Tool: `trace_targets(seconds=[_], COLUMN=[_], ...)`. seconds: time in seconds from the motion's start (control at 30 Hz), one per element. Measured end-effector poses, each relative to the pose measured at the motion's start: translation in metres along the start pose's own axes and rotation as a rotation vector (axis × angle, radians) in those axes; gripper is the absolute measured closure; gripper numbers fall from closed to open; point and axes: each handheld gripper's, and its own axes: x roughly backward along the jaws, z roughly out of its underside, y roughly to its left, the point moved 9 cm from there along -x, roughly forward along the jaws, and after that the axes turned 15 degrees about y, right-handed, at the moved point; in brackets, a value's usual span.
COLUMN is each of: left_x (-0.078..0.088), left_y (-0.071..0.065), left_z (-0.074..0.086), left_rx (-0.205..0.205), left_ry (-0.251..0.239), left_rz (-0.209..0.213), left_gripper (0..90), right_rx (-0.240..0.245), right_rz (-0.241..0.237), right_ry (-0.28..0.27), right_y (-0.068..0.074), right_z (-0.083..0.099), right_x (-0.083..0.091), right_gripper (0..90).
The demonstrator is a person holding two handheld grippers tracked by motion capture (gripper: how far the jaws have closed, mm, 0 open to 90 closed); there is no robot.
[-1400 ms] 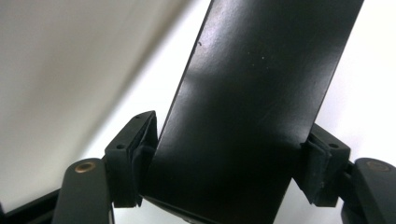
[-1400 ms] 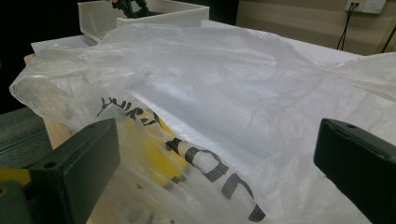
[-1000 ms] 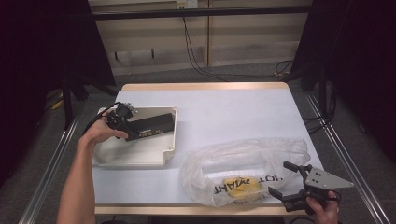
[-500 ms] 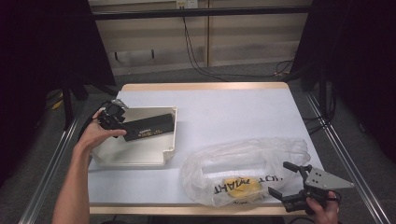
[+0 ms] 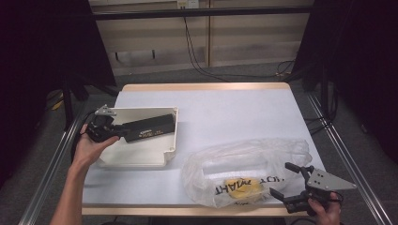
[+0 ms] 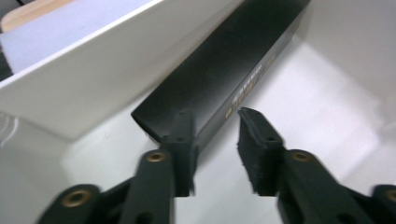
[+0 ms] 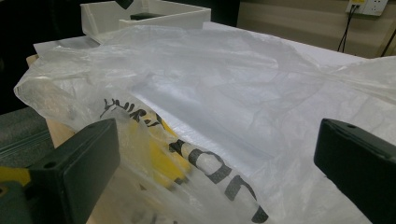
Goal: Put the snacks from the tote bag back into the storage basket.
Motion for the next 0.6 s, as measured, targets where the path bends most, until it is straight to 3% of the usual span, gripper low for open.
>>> trace_targets(seconds=[0.03, 0.13, 0.27, 0.37, 0.43, 0.47, 0.6], left_x=[0.001, 0.001, -0.001, -0.008, -0.014, -0.019, -0.034], left_y=[-0.004, -0.008, -0.016, -0.019, -0.020, -0.019, -0.020], left_z=[0.003, 0.007, 0.012, 0.016, 0.016, 0.016, 0.013], left_rx=[0.019, 0.018, 0.053, 0.057, 0.087, 0.092, 0.105], left_ry=[-0.001, -0.006, -0.056, -0.052, -0.073, -0.067, -0.054], left_rz=[0.019, 0.005, 0.009, 0.000, 0.033, 0.014, 0.021], left_gripper=[72.3, 79.9, 89.1, 90.0, 90.0, 90.0, 90.0], right_rx=[-0.002, -0.002, 0.000, 0.001, -0.005, -0.003, -0.010], right_rz=[0.003, 0.005, 0.002, 0.004, 0.000, 0.005, -0.006], right_ry=[-0.003, -0.002, 0.000, 0.002, 0.004, 0.002, 0.007], right_y=[0.000, -0.001, 0.000, -0.002, -0.002, -0.003, -0.003], right_z=[0.000, 0.000, -0.001, 0.000, 0.000, 0.000, 0.000], right_x=[0.000, -0.001, -0.002, -0.002, -0.002, -0.003, -0.004], right_gripper=[0.0, 0.0, 0.0, 0.0, 0.0, 0.0, 0.0])
